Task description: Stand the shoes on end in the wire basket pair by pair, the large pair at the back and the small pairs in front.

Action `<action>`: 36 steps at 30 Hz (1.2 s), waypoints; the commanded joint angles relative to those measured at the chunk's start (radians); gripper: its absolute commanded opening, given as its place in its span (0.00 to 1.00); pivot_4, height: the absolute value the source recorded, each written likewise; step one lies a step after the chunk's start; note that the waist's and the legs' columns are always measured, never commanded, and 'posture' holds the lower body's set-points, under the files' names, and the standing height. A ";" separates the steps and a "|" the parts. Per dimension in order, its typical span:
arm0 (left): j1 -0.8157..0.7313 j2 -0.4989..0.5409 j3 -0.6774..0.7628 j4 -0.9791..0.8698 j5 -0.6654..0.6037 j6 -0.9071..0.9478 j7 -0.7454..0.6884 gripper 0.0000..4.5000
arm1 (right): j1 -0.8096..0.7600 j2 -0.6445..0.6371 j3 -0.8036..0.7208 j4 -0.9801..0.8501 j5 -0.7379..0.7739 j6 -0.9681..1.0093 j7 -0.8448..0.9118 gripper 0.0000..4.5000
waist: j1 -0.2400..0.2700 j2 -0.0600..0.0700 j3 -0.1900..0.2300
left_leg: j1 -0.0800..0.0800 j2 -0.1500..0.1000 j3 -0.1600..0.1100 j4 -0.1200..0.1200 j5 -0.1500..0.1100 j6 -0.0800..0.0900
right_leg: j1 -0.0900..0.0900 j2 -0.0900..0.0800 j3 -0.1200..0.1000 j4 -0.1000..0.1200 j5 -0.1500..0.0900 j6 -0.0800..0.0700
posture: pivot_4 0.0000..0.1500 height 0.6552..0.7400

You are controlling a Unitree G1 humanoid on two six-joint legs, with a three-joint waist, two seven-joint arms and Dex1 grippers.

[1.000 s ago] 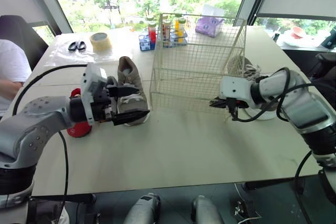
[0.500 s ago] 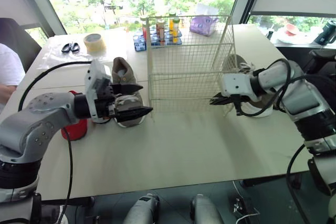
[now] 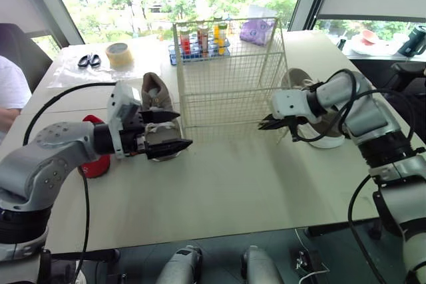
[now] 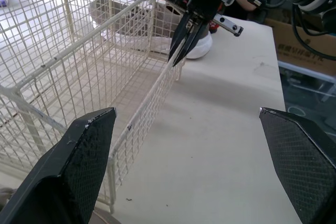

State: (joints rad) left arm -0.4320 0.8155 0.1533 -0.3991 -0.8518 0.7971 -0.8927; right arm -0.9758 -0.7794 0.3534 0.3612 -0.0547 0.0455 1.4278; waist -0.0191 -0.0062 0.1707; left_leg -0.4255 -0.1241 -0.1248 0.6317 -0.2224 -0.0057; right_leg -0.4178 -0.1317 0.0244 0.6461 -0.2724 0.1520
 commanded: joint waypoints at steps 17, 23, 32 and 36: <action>-0.003 0.000 0.026 -0.016 -0.005 -0.026 -0.009 1.00 | -0.018 -0.056 -0.293 -0.403 0.209 0.381 -0.095 0.99 | 0.007 0.000 0.000 | -0.001 0.000 0.001 0.000 0.000 0.000 | -0.002 0.000 0.001 0.002 0.000 0.000 | 1.00 1.00; -0.011 0.001 0.030 -0.016 -0.015 -0.021 -0.012 1.00 | 0.162 -0.115 -0.640 -0.611 0.277 0.854 -0.392 0.99 | 0.025 -0.002 -0.001 | -0.001 -0.001 0.000 0.001 0.000 0.000 | -0.001 -0.001 0.001 0.001 0.000 0.000 | 1.00 1.00; -0.059 -0.012 -0.010 0.031 0.006 -0.031 -0.053 1.00 | 0.456 -0.006 -0.800 -0.714 0.207 1.080 -0.777 0.99 | 0.028 -0.002 -0.002 | 0.000 0.000 0.003 0.000 0.001 0.000 | -0.002 -0.001 0.003 0.004 0.000 -0.001 | 1.00 1.00; -0.075 -0.020 -0.025 0.042 0.017 -0.033 -0.064 1.00 | 0.525 0.049 -0.809 -0.699 0.234 1.064 -0.823 0.99 | 0.023 -0.002 -0.002 | 0.000 0.000 0.005 0.000 0.001 0.000 | -0.002 -0.001 0.003 0.004 0.000 -0.001 | 1.00 1.00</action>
State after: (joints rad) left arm -0.4860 0.7957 0.1289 -0.3518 -0.8392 0.7802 -0.9488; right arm -0.4519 -0.7345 -0.4194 -0.3207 0.1655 1.1279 0.6274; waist 0.0041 -0.0079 0.1687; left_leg -0.4260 -0.1239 -0.1201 0.6319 -0.2213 -0.0061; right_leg -0.4200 -0.1329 0.0279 0.6498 -0.2720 0.1512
